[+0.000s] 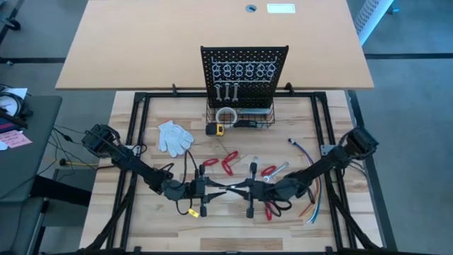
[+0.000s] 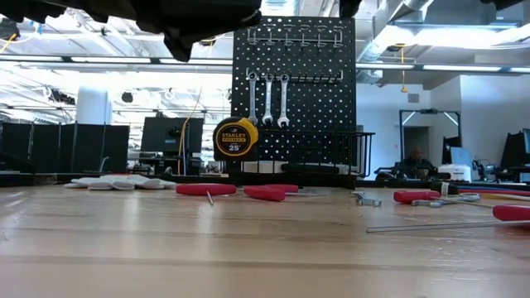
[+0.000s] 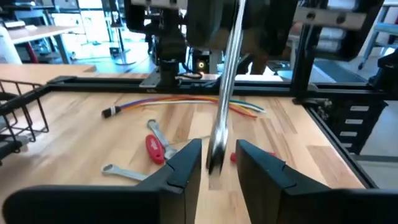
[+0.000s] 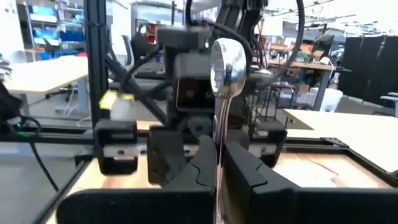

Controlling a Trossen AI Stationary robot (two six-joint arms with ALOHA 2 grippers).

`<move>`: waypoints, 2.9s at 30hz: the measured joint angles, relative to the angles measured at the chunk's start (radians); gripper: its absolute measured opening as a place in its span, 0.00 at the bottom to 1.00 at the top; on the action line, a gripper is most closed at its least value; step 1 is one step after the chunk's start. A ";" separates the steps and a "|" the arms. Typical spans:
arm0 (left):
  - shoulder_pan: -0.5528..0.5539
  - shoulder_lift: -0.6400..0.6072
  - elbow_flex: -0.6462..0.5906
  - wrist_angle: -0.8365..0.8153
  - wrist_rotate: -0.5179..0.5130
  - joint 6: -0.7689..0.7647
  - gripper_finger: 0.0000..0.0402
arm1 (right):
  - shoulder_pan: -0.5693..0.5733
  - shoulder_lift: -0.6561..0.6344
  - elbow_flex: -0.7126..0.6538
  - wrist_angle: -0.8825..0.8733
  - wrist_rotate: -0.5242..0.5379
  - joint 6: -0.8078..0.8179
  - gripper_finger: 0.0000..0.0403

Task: Hang tools onto peg board
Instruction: Hang the silver wrench on the peg board

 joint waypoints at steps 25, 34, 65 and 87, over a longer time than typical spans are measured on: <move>0.019 -0.002 0.085 -0.081 0.006 -0.132 0.01 | 0.107 -0.128 0.001 -0.141 0.491 -0.224 0.20; 0.318 -0.033 0.085 0.015 0.367 -0.216 0.01 | 0.225 -0.227 -0.001 -0.139 0.659 -0.396 0.31; 0.794 0.176 0.233 0.087 0.439 -0.683 0.01 | 0.345 -0.382 0.000 -0.257 0.716 -0.546 0.32; 0.853 0.175 0.235 0.063 0.518 -0.695 0.03 | 0.348 -0.382 0.000 -0.252 0.715 -0.547 0.32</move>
